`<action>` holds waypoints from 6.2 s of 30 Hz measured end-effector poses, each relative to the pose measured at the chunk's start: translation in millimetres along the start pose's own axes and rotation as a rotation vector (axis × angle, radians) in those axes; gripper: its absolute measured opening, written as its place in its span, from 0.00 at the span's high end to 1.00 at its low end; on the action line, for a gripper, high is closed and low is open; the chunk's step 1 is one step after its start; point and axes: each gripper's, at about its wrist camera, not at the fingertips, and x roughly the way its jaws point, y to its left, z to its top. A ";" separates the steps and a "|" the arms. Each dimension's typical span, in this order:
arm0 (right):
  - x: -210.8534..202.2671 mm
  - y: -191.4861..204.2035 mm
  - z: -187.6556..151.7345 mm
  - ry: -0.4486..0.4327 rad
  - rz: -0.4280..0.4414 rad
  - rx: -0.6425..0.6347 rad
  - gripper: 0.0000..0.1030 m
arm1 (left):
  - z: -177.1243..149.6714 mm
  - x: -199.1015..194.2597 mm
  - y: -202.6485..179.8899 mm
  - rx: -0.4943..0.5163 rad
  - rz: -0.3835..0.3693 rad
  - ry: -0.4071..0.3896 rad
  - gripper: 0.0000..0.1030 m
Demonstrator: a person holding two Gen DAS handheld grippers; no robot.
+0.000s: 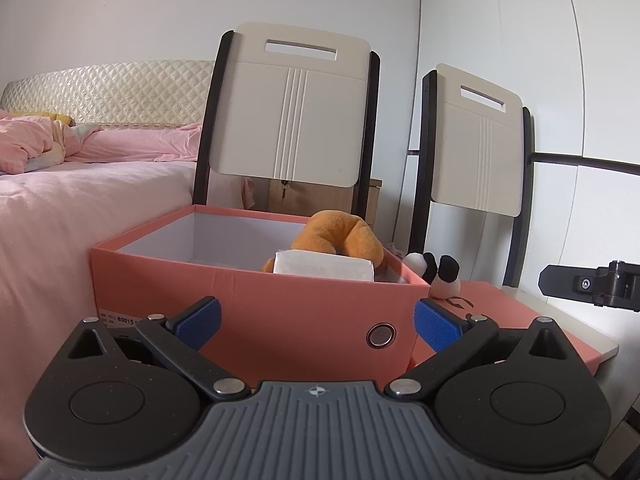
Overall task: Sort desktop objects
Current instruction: 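Withdraw the right gripper from the box, then lower the left gripper onto the black-and-white plush and close it, then lift the black-and-white plush into the open box and release it, then withdraw the left gripper from the box, then move both grippers toward opposite edges of the pink JOSINY lid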
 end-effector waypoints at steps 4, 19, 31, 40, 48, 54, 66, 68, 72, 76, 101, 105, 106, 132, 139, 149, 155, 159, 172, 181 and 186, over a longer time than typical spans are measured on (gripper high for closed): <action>-2.3 -3.6 0.5 0.002 -0.002 -0.004 0.01 | -2.0 0.3 -3.5 0.013 -0.001 -0.001 0.00; -33.8 -55.9 -3.1 -0.005 -0.032 0.028 0.01 | -4.0 6.3 -44.1 0.057 -0.068 -0.019 0.00; -64.9 -122.4 -9.9 -0.026 -0.083 0.132 0.01 | -3.7 44.8 -141.7 0.118 -0.188 0.003 0.00; -74.0 -151.2 -20.0 0.001 -0.098 0.178 0.01 | 13.9 133.1 -201.0 0.165 -0.080 -0.015 0.00; -59.5 -145.5 -33.9 0.139 -0.090 0.091 0.01 | 21.4 219.4 -228.1 0.190 0.022 0.005 0.00; -57.3 -141.6 -39.9 0.174 -0.063 0.061 0.01 | 17.2 265.7 -230.2 0.191 0.078 0.071 0.00; -57.9 -140.9 -42.5 0.195 -0.025 0.077 0.01 | 14.4 302.3 -221.2 0.122 0.106 0.235 0.38; -57.5 -139.3 -42.1 0.197 -0.019 0.080 0.01 | 15.0 301.8 -220.8 0.133 0.114 0.229 0.48; -54.5 -138.2 -40.8 0.196 -0.007 0.080 0.01 | 16.0 295.4 -215.1 0.131 0.096 0.205 0.64; -53.5 -132.3 -39.8 0.195 0.004 0.071 0.01 | 18.6 285.1 -210.6 0.124 0.063 0.181 0.73; -32.7 -56.3 -26.0 0.184 0.185 0.064 0.01 | 145.9 142.3 -87.8 0.068 0.060 -0.098 0.74; -26.0 -31.9 -23.3 0.180 0.241 0.055 0.01 | 145.3 127.5 -42.7 0.066 0.141 -0.104 0.74; -23.6 -26.1 -23.0 0.181 0.254 0.050 0.01 | 143.5 124.8 -30.9 0.067 0.163 -0.104 0.74; 14.9 22.6 -24.3 0.245 0.275 0.007 0.01 | 78.7 139.4 77.1 -0.019 0.248 0.073 0.71; 9.3 14.1 -23.6 0.224 0.244 0.013 0.01 | 78.9 126.9 72.6 -0.027 0.245 0.030 0.08; 0.1 -1.3 -23.8 0.178 0.180 0.016 0.01 | 70.1 86.1 45.1 0.034 0.204 -0.041 0.03; -3.5 -9.6 -21.6 0.136 0.155 0.033 0.01 | 53.2 53.3 32.4 0.050 0.167 -0.062 0.00; -4.0 -13.8 -20.7 0.112 0.132 0.039 0.01 | 40.9 37.6 24.5 0.046 0.135 -0.049 0.00; -4.1 -19.8 -20.7 0.091 0.080 0.022 0.01 | 21.9 14.2 -1.8 0.082 0.068 -0.078 0.00; -7.7 -25.1 -19.1 0.082 0.080 0.052 0.01 | 20.4 15.3 -1.8 0.069 0.076 -0.073 0.00; -9.1 -23.7 -19.5 0.083 0.077 0.036 0.01 | 20.3 14.9 -1.2 0.063 0.076 -0.070 0.00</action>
